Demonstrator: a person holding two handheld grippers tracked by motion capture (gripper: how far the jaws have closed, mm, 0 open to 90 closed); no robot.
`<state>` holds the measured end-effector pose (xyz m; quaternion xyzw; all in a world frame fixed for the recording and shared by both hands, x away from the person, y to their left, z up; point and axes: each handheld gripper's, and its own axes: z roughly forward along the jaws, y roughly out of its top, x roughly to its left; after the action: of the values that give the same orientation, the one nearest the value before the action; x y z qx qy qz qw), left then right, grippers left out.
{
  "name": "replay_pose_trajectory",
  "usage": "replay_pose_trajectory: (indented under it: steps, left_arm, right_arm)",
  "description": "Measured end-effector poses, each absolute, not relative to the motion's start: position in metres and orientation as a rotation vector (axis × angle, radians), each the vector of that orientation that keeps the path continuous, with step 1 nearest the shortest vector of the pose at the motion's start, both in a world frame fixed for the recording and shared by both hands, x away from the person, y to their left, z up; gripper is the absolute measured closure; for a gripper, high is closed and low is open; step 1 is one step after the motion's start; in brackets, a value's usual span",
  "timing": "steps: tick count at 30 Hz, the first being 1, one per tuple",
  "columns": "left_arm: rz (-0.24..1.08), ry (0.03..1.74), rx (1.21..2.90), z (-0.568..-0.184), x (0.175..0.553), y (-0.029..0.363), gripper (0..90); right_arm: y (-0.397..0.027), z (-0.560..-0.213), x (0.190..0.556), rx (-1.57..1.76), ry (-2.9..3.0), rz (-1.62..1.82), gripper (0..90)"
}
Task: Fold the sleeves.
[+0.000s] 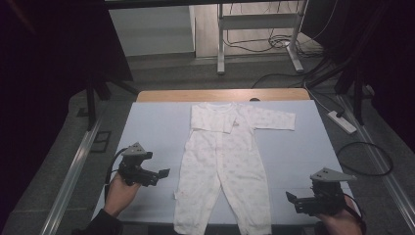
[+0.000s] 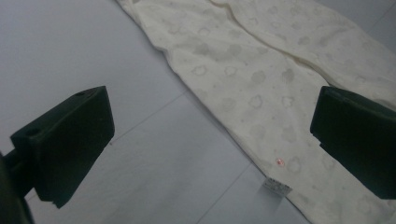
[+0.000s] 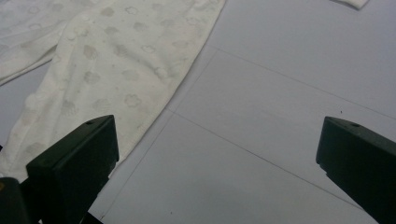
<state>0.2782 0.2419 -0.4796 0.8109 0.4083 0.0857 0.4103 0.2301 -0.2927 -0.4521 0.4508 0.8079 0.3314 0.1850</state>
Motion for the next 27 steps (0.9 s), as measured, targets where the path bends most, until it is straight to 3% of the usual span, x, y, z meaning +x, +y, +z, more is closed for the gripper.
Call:
replay_pose_trajectory:
  steps: [27]
  left_arm:
    - [0.266,1.115,2.001,-0.478,0.217,0.273,0.0]
  right_arm:
    - [-0.292,-0.452,0.231,1.277,2.275,0.921,0.0]
